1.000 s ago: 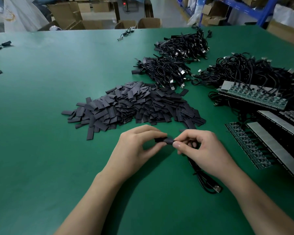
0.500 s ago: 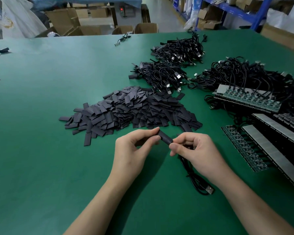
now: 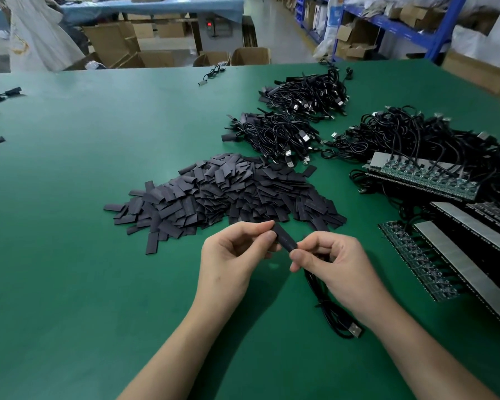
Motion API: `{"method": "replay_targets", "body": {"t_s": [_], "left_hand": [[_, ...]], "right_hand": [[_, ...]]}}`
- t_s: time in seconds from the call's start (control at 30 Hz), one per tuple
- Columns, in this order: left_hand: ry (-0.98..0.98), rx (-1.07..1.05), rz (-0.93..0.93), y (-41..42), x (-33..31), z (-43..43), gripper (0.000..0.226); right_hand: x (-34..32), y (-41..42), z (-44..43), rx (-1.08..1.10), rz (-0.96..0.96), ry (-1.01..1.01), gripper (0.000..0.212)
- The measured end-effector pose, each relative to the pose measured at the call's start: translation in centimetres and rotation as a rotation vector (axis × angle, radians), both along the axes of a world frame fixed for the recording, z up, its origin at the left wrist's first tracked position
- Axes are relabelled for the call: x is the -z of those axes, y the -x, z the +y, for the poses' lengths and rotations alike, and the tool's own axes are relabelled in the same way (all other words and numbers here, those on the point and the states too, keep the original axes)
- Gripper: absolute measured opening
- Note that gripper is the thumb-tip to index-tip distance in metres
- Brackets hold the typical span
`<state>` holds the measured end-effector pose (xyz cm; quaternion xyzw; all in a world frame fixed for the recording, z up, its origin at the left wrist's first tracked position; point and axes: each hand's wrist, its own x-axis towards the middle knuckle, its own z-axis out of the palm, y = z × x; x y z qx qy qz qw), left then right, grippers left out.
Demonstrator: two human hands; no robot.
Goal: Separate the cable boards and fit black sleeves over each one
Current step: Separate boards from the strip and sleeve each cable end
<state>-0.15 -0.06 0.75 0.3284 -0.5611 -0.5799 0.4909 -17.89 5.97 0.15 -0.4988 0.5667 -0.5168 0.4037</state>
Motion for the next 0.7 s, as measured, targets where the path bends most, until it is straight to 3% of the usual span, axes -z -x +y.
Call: {"method": "replay_targets", "body": {"t_s": [0.23, 0.33, 0.4, 0.5, 0.7], "left_hand": [[-0.083, 0.008, 0.131, -0.3, -0.6, -0.2, 0.012], [-0.156, -0.006, 0.251, -0.7, -0.8, -0.8, 0.014], [-0.204, -0.019, 0.323, -0.9, -0.9, -1.1, 0.016], [-0.26, -0.019, 0.392, -1.1, -0.9, -1.4, 0.018], [-0.356, -0.008, 0.423, -1.6, -1.2, -1.7, 0.02]], "right_hand": [[-0.8, 0.1, 0.3, -0.053, 0.072, -0.01, 0.033], [-1.2, 0.4, 0.6, -0.158, 0.239, -0.033, 0.037], [-1.1, 0.1, 0.8, -0.225, 0.371, -0.034, 0.035], [-1.0, -0.6, 1.1, -0.275, 0.474, -0.052, 0.012], [-2.0, -0.5, 1.2, -0.148, 0.159, -0.078, 0.01]]}}
